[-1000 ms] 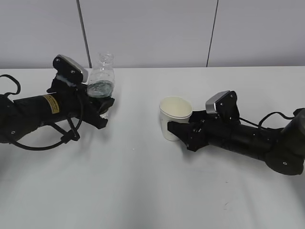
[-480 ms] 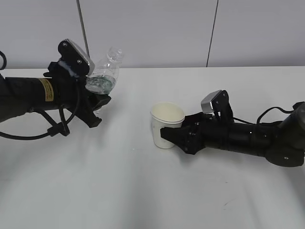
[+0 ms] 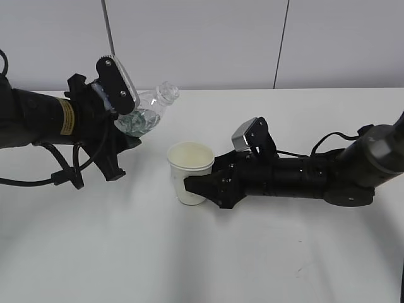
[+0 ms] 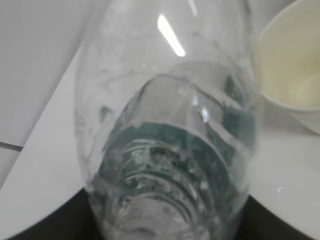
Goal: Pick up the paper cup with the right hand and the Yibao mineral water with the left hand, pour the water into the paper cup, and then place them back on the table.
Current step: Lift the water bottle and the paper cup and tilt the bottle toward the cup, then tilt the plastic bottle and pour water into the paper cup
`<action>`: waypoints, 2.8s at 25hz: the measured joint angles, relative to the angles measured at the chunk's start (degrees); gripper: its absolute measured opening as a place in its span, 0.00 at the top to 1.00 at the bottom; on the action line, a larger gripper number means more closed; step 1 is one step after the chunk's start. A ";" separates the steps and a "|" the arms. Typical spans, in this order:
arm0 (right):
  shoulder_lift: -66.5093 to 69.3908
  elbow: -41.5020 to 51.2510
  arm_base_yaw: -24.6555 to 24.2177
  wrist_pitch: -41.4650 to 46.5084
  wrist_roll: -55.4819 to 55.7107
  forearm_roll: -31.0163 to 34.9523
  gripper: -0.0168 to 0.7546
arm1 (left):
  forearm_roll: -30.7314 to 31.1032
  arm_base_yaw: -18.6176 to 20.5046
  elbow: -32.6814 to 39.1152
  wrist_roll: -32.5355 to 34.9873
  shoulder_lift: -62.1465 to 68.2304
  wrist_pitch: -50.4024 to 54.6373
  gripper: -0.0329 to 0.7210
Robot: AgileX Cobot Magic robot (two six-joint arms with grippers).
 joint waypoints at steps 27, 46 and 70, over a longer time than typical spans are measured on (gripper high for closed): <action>0.00 -0.94 1.07 1.04 1.10 -1.27 0.31 | 18.72 -2.30 -2.99 0.00 -2.18 14.67 0.49; 0.00 -0.94 1.07 1.04 1.78 -1.97 0.31 | 27.51 -2.30 -3.05 0.00 -0.58 16.66 0.49; 0.00 -0.98 1.07 1.04 1.81 -2.77 0.31 | 35.20 -2.30 -3.05 0.00 0.06 18.96 0.49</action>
